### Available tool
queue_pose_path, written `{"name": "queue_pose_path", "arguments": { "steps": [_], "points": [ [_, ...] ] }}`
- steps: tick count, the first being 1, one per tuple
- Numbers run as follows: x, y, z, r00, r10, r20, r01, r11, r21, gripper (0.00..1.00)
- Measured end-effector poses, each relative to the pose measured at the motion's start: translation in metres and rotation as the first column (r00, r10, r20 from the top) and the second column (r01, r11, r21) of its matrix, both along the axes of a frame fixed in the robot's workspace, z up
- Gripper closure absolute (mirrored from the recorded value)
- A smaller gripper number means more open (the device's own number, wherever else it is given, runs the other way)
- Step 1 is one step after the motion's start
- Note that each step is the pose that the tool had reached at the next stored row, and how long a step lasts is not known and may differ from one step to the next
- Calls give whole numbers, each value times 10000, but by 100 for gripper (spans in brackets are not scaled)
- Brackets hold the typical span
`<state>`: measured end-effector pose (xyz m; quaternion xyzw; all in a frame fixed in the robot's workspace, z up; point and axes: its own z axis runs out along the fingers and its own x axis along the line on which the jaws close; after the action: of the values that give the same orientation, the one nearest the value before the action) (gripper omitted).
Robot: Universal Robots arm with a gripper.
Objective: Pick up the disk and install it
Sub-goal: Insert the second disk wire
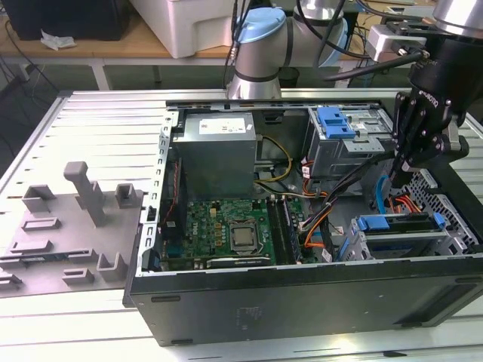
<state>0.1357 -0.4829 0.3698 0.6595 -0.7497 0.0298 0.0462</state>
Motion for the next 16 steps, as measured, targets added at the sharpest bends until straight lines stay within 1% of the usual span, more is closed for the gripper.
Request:
{"name": "queue_pose_path", "arguments": {
  "steps": [4, 7, 8, 9, 13, 14, 16],
  "points": [
    [-2, 0, 6, 10000, 52, 3, -52, 10000, -28, 84],
    [-9, -1, 13, 9995, 298, 36, -298, 9995, -43, 84],
    [-12, -103, 12, 9975, 697, 95, -696, 9976, -47, 84],
    [-12, -217, 12, 9975, 697, 138, -697, 9976, -2, 84],
    [-12, -288, 12, 9975, 696, 155, -697, 9976, 29, 84],
    [-12, -311, 12, 9974, 696, 161, -697, 9976, 48, 84],
    [-12, -340, 11, 9974, 695, 170, -697, 9975, 92, 84]
  ]
}}
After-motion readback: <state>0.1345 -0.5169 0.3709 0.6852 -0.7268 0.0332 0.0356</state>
